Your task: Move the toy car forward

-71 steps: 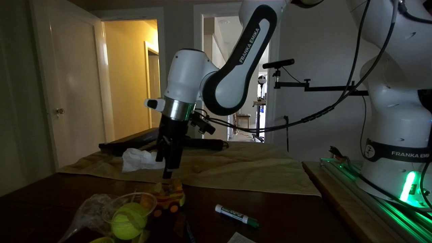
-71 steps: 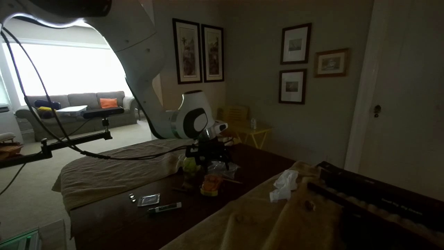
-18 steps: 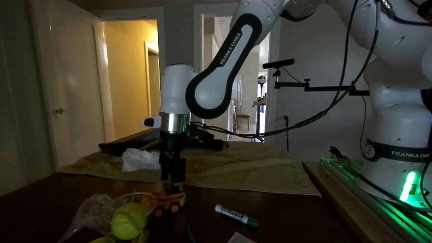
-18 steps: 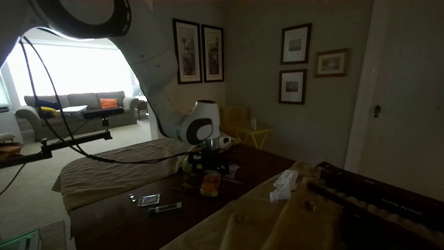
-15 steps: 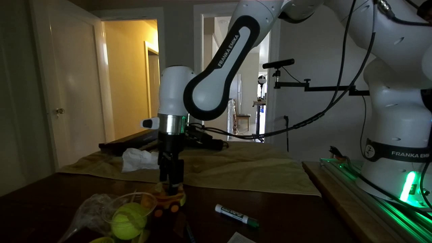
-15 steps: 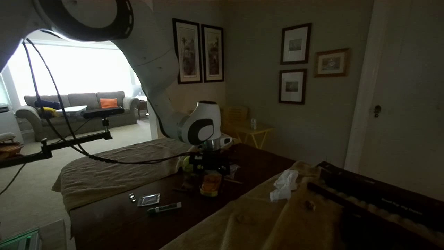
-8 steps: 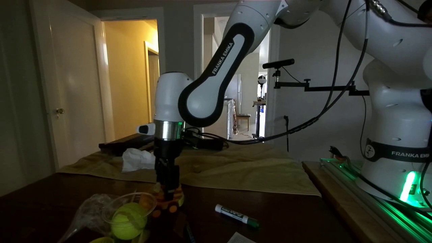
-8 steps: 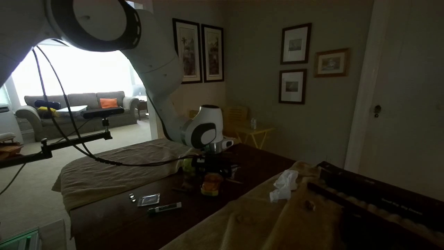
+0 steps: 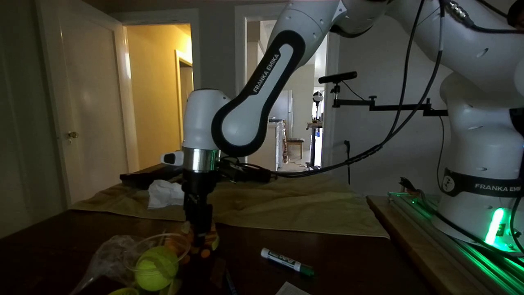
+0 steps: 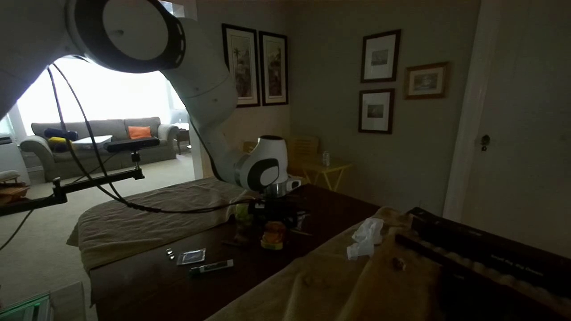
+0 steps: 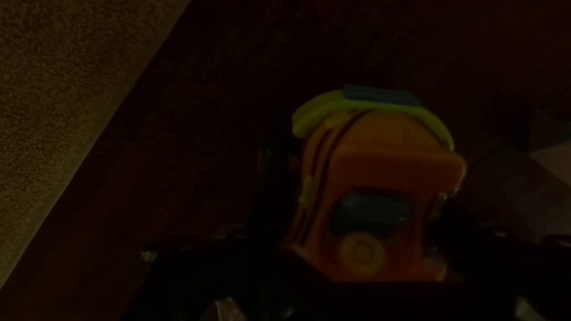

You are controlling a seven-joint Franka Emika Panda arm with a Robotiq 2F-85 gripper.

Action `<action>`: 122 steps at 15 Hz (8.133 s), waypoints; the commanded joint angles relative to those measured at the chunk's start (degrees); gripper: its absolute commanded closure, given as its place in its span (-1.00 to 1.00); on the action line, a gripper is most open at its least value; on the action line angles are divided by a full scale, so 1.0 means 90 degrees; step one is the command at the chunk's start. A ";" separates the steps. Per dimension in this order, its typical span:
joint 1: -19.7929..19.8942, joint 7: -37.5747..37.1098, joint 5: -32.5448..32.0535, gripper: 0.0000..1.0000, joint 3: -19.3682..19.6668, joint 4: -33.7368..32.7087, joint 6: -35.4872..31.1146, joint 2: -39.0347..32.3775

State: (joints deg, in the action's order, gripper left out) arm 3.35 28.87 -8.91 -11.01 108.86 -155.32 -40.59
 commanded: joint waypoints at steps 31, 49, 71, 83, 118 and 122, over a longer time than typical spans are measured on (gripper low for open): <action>0.0030 0.0019 0.0032 -0.02 -0.0016 -0.0030 0.0246 -0.0053; -0.0052 -0.0334 0.0196 -1.00 0.0000 0.0206 0.1271 0.0784; -0.0258 -0.0621 0.0230 1.00 0.0271 -0.0088 0.1692 0.0810; -0.0473 -0.0679 0.0106 1.00 0.0378 -0.0612 0.1296 0.0229; 0.0199 0.0080 0.1277 1.00 -0.0146 0.1494 0.3022 0.1502; 0.0187 0.0054 0.1593 1.00 -0.0157 0.2078 0.3091 0.1835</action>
State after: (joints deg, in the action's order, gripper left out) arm 5.08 28.54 1.51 -11.81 121.75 -128.08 -27.39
